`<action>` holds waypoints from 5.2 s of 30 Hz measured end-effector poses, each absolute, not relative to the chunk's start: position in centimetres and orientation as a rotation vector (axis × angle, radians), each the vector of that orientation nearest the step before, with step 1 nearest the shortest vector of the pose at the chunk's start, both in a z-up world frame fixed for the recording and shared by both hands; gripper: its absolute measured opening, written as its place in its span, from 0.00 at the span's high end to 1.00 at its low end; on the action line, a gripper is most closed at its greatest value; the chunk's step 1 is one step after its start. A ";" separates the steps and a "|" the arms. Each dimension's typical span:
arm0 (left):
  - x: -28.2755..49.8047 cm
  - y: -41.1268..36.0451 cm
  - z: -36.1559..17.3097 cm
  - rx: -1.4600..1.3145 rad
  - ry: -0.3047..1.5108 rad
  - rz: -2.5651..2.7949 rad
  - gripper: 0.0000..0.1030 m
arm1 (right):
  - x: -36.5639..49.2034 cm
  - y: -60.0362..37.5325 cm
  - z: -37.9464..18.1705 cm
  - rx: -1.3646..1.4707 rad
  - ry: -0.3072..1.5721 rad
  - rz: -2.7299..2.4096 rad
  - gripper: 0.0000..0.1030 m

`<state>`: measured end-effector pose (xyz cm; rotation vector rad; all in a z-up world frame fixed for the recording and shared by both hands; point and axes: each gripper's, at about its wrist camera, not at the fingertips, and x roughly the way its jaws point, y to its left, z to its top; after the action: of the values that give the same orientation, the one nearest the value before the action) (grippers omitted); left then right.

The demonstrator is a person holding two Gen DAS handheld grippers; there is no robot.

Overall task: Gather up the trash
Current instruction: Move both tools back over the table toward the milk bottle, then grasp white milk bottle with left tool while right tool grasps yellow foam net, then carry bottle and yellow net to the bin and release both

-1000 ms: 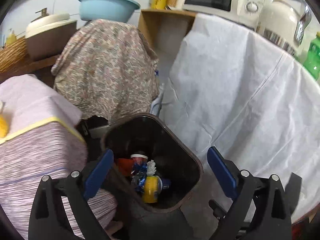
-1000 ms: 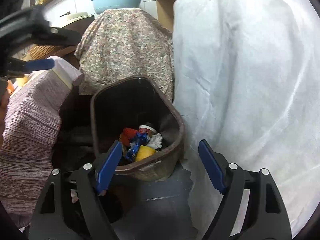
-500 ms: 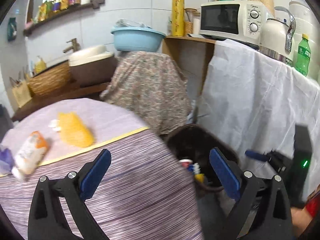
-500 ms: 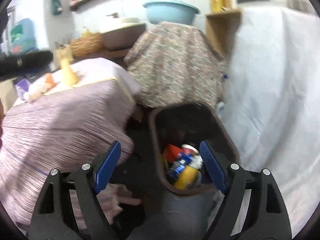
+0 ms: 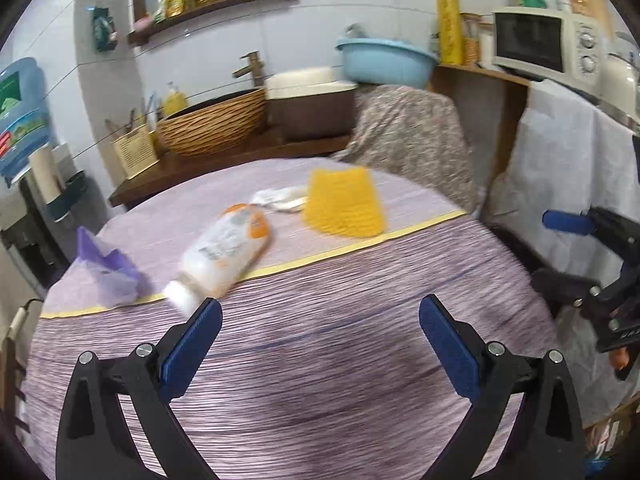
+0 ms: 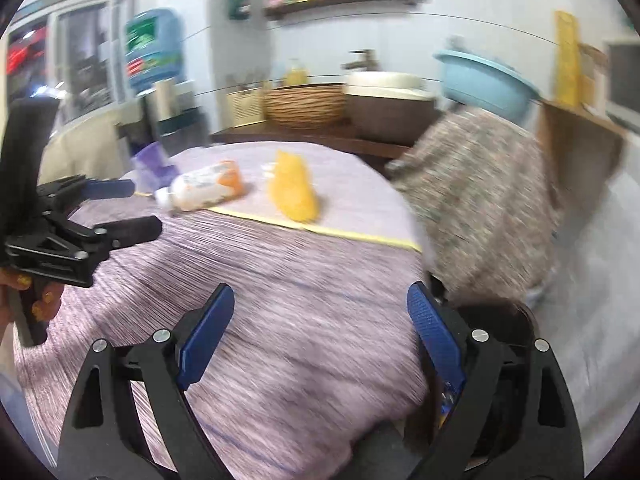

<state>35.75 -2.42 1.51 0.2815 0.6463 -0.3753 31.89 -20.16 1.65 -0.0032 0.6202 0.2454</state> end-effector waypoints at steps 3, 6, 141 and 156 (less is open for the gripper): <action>38.1 0.3 1.7 0.306 0.675 -0.341 0.05 | 35.6 -17.6 1.8 -0.042 0.641 0.315 0.13; 40.7 2.9 2.1 0.298 0.706 -0.304 0.05 | 39.3 -15.4 1.8 -0.076 0.668 0.356 0.13; 31.3 -20.1 0.7 0.130 0.644 -0.747 0.36 | 28.1 -40.1 -5.8 0.093 0.707 -0.133 0.88; 32.5 -25.9 -0.7 0.188 0.680 -0.787 0.36 | 31.9 -43.6 -17.1 0.226 0.881 -0.233 0.37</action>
<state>32.53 -25.87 -0.75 0.1875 0.6803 -0.7874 31.91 -43.64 -17.08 0.2260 0.8808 -0.2331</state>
